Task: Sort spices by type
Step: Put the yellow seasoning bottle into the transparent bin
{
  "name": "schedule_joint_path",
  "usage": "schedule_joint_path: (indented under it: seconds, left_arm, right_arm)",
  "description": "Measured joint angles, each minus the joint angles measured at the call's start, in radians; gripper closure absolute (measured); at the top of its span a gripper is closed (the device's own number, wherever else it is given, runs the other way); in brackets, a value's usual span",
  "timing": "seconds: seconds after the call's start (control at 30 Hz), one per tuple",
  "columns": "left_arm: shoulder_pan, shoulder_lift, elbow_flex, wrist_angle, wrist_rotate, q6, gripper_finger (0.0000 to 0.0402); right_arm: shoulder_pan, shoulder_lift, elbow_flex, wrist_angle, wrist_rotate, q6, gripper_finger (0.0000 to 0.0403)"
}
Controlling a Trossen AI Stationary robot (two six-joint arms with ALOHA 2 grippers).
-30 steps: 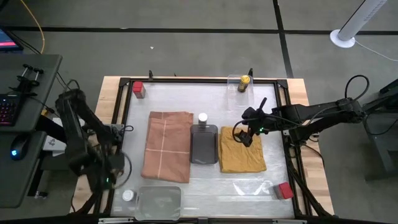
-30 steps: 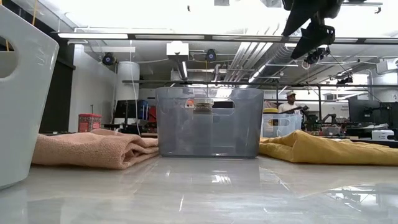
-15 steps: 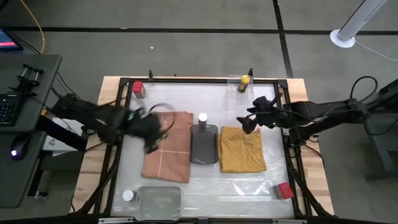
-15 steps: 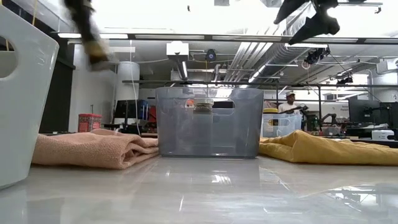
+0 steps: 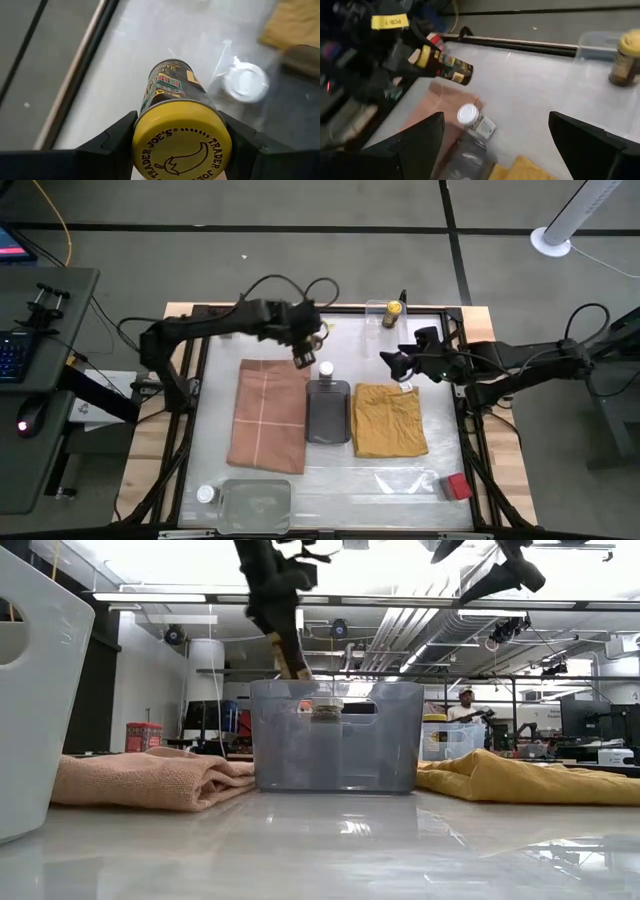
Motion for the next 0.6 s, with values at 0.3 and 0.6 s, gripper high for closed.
schedule_joint_path:
  seconds: [0.3, 0.6]
  left_arm:
    - [0.124, 0.238, 0.144, 0.026, 0.154, 0.127, 0.0199]
    - [0.141, 0.310, 0.197, 0.018, 0.207, 0.187, 0.0194]
  right_arm:
    - [-0.138, 0.094, 0.001, 0.008, -0.069, 0.118, 0.0050]
    - [-0.230, 0.177, 0.000, 0.010, -0.146, 0.089, 0.0050]
